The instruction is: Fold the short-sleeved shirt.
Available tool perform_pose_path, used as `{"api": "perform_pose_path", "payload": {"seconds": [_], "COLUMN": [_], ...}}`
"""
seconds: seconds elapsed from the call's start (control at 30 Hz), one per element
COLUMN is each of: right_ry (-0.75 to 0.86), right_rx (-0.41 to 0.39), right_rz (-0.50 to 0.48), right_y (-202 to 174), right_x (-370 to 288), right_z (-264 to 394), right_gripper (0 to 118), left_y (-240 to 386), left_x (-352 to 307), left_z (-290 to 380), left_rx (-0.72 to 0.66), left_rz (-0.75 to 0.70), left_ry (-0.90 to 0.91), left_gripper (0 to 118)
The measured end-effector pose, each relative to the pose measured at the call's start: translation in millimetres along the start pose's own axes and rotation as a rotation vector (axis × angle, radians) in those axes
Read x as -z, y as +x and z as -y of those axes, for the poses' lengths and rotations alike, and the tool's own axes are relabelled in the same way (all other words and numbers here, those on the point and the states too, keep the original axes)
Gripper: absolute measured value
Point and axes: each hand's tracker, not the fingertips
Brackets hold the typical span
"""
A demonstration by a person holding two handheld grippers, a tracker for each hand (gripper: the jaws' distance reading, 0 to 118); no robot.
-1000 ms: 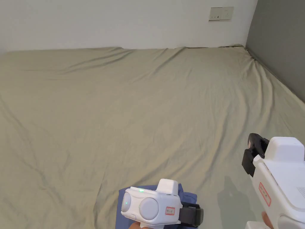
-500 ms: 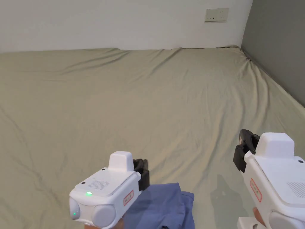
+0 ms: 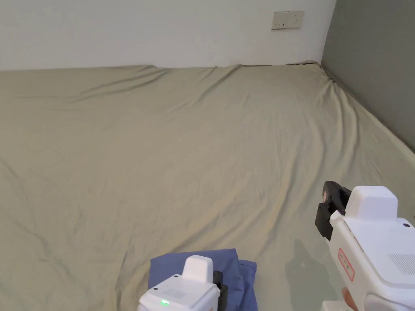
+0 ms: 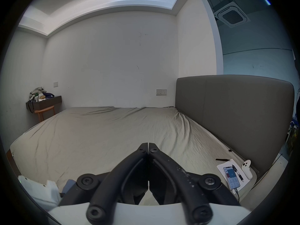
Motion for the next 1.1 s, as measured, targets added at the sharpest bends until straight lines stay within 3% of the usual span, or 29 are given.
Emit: {"api": "perform_pose_path", "payload": {"seconds": [0.27,0.5,0.73,1.1], "right_ry": [-0.003,0.001,0.04,0.135], "right_rx": [0.001,-0.006,-0.012,-0.015], "right_rz": [0.012,0.012,0.004,0.001], "right_y": [11,10,-3,-32], "right_x": [1,-2,-12,-25], "right_z": [1,-4,-17,-49], "right_gripper": [1,1,1,1], "left_y": [32,24,6,-57], "left_x": [58,45,-56,-158], "left_z": [22,9,-55,-129], "left_rx": [0.023,0.025,0.101,0.192], "left_rz": [-0.022,-0.002,-0.028,-0.293], "left_ry": [-0.071,-0.068,0.283,0.606], "left_gripper": [0,0,0,0]}}
